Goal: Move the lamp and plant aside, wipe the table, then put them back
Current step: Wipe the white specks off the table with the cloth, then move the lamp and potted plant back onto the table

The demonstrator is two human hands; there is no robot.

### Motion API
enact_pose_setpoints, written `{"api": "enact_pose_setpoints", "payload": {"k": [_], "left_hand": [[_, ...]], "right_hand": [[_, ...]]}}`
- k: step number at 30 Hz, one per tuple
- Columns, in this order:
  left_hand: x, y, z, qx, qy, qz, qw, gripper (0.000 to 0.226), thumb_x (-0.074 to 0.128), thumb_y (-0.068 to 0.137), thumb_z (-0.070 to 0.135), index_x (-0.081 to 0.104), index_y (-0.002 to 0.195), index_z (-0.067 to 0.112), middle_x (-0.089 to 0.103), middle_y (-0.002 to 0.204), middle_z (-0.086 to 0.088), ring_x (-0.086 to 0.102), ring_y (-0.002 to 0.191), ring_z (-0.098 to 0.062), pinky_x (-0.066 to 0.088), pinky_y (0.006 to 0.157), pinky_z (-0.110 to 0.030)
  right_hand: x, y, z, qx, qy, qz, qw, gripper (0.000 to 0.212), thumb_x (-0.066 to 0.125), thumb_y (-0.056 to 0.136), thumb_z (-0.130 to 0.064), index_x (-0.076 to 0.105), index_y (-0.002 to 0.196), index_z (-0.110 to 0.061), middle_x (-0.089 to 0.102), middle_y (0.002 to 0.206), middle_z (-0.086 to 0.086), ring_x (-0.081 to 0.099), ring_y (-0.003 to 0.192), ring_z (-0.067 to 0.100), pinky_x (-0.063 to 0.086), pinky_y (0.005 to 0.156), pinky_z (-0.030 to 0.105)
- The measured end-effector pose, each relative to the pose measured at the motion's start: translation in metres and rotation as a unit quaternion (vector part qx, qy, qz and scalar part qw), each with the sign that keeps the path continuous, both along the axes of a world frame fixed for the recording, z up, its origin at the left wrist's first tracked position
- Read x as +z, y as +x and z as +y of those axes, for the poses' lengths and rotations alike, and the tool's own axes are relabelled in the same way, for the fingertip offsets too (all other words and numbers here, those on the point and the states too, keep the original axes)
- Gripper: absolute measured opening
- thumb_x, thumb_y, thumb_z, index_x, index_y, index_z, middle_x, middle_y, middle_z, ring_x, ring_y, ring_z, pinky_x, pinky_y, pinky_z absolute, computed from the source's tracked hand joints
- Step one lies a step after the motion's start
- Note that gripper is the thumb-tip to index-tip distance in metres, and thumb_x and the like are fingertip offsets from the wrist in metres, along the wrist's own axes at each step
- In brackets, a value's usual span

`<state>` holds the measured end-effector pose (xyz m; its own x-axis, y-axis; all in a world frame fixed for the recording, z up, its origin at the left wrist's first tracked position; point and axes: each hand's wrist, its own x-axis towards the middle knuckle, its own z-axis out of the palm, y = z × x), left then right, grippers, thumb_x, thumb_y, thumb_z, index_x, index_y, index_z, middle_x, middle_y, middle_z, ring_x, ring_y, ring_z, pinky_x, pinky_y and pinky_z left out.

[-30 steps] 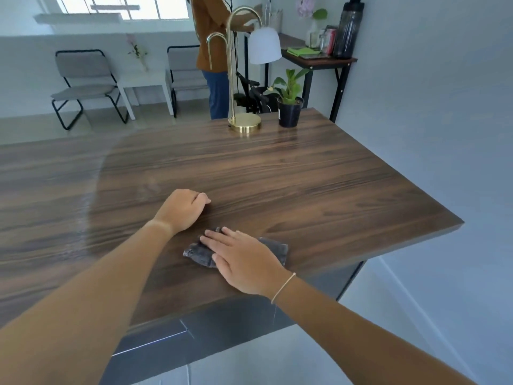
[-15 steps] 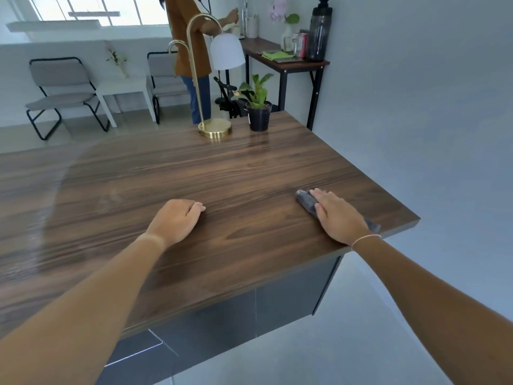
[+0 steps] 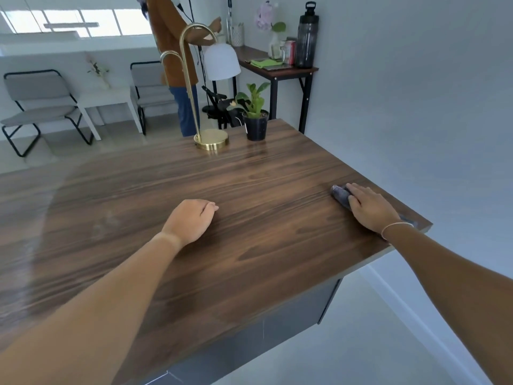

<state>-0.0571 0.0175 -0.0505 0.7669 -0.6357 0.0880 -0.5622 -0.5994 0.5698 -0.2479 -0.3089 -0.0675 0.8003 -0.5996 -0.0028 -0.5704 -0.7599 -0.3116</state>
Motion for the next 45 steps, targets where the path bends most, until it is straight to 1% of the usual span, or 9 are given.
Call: {"api": "enact_pose_setpoints", "payload": {"k": [7,13,18,21,28,30,33,38,45], "left_hand": [[0.017,0.035,-0.003,-0.012,-0.022,0.013,1.000,0.042,0.032,0.094,0.025,0.066,0.115,0.012,0.061,0.129,-0.001,0.051,0.124,-0.016,0.033,0.098,-0.022],[0.022,0.076,-0.013,0.028,-0.040,0.027,0.998,0.035,0.035,0.094,0.036,0.061,0.080,0.016,0.069,0.093,-0.007,0.060,0.088,-0.019,0.039,0.082,-0.025],[0.027,0.112,-0.031,0.102,-0.049,0.011,0.994,0.047,0.036,0.093,0.037,0.042,0.059,0.005,0.037,0.047,-0.004,0.038,0.049,-0.022,0.043,0.068,-0.044],[0.029,0.133,-0.044,0.132,-0.042,0.010,0.990,0.032,0.032,0.092,0.040,0.046,0.073,0.017,0.049,0.058,-0.015,0.052,0.063,-0.035,0.046,0.079,-0.046],[0.026,0.171,-0.090,0.194,-0.084,0.040,0.977,0.049,0.037,0.094,0.036,0.044,0.055,0.008,0.039,0.053,-0.001,0.039,0.056,-0.019,0.034,0.066,-0.033],[0.023,0.181,-0.101,0.196,-0.107,0.057,0.973,0.042,0.037,0.094,0.037,0.070,0.084,0.012,0.057,0.070,0.000,0.050,0.071,-0.015,0.037,0.073,-0.029],[0.023,0.194,-0.117,0.200,-0.139,0.066,0.968,0.041,0.037,0.095,0.035,0.056,0.127,0.018,0.056,0.112,0.012,0.048,0.109,-0.005,0.030,0.093,-0.021],[0.022,0.228,-0.143,0.234,-0.185,0.101,0.949,0.049,0.038,0.095,0.034,0.038,0.140,0.014,0.046,0.143,-0.003,0.041,0.132,-0.018,0.025,0.103,-0.023],[0.013,0.264,-0.163,0.273,-0.258,0.142,0.916,0.049,0.037,0.095,0.035,0.039,0.139,0.013,0.050,0.140,-0.007,0.043,0.132,-0.024,0.031,0.112,-0.042]], "right_hand": [[0.034,0.065,0.035,0.035,0.025,-0.092,0.995,0.048,0.026,0.099,-0.034,0.029,0.145,-0.018,0.025,0.155,0.003,0.019,0.144,0.023,0.014,0.118,0.040],[0.048,0.147,0.038,0.086,0.052,-0.126,0.987,0.053,0.029,0.097,-0.041,0.026,0.145,-0.019,0.024,0.156,0.001,0.019,0.144,0.019,0.015,0.118,0.038],[0.045,0.215,0.015,0.102,0.106,-0.150,0.978,0.066,0.041,0.090,-0.053,0.024,0.146,-0.022,0.026,0.155,-0.001,0.024,0.142,0.019,0.022,0.116,0.040],[0.040,0.248,-0.003,0.107,0.143,-0.161,0.971,0.076,0.051,0.083,-0.057,0.022,0.146,-0.024,0.027,0.155,-0.003,0.027,0.141,0.019,0.026,0.113,0.041],[0.028,0.307,-0.037,0.095,0.230,-0.195,0.949,0.093,0.064,0.075,-0.055,0.015,0.148,-0.022,0.025,0.155,-0.001,0.026,0.141,0.021,0.027,0.111,0.041],[0.023,0.319,-0.043,0.080,0.256,-0.211,0.940,0.097,0.067,0.074,-0.053,0.013,0.148,-0.023,0.025,0.155,0.000,0.026,0.141,0.022,0.027,0.111,0.040],[0.017,0.332,-0.047,0.076,0.285,-0.241,0.925,0.097,0.071,0.072,-0.049,0.013,0.147,-0.024,0.029,0.153,-0.002,0.030,0.139,0.022,0.028,0.109,0.035],[0.012,0.351,-0.053,0.083,0.325,-0.287,0.897,0.089,0.075,0.071,-0.040,0.023,0.142,-0.030,0.044,0.144,-0.004,0.042,0.131,0.020,0.030,0.095,0.024],[-0.002,0.374,-0.052,0.053,0.350,-0.303,0.885,0.097,0.080,0.066,-0.039,0.021,0.142,-0.028,0.044,0.143,0.000,0.042,0.130,0.021,0.035,0.107,0.034]]}}
